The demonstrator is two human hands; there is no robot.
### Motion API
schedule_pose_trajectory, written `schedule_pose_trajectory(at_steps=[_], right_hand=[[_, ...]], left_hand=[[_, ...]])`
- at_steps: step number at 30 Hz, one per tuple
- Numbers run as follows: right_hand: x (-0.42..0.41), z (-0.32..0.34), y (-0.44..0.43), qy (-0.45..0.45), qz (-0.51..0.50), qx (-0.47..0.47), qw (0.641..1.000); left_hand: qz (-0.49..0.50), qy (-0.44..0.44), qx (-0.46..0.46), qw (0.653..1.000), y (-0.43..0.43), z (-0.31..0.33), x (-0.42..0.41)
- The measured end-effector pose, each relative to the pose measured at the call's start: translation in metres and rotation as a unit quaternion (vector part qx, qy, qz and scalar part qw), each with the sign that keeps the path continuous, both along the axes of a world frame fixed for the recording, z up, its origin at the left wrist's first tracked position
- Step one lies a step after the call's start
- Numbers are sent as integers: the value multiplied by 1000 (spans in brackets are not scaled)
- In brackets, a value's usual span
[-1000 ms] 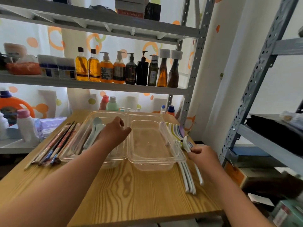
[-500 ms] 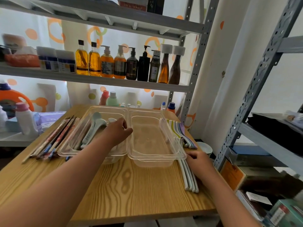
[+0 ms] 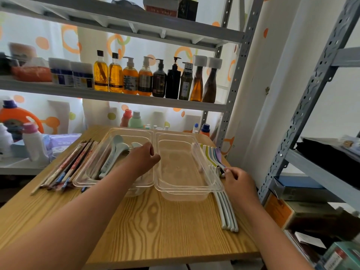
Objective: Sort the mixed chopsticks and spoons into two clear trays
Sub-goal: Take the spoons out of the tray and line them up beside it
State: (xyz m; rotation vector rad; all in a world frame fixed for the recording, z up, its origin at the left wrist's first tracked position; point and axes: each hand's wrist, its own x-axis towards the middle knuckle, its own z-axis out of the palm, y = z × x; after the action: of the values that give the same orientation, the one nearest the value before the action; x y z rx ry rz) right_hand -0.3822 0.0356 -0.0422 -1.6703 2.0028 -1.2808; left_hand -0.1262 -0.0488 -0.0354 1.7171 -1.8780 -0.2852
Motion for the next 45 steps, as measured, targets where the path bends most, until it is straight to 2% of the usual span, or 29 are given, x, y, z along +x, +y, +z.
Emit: schedule_pose_trajectory(at_steps=[4,8,12,16,28,32,39,45], right_hand=[[22,13,-8,20,36,-54,998],[59,28,-21,19,93,-80,992],[102,40,-27,24,172,-82,981],[136,40,-32,33,228,-45,972],[156,30,-38,48,240,-26,969],[155,28,-37,48,243,-18,969],[148,29,-33,53,249,-16,967],[139,29,-31,35,243,-13,969]], left_hand=[[-15,-56,-4,998,2,2,1],[-29,-30,-5,999,6,11,14],[48,-14,-14,999,11,23,44],[75,-55,22,995,11,22,66],[68,-171,152,971,5,4,59],[48,-143,145,978,0,3,42],[33,-170,185,967,-3,1,28],[53,-99,122,986,-1,7,28]])
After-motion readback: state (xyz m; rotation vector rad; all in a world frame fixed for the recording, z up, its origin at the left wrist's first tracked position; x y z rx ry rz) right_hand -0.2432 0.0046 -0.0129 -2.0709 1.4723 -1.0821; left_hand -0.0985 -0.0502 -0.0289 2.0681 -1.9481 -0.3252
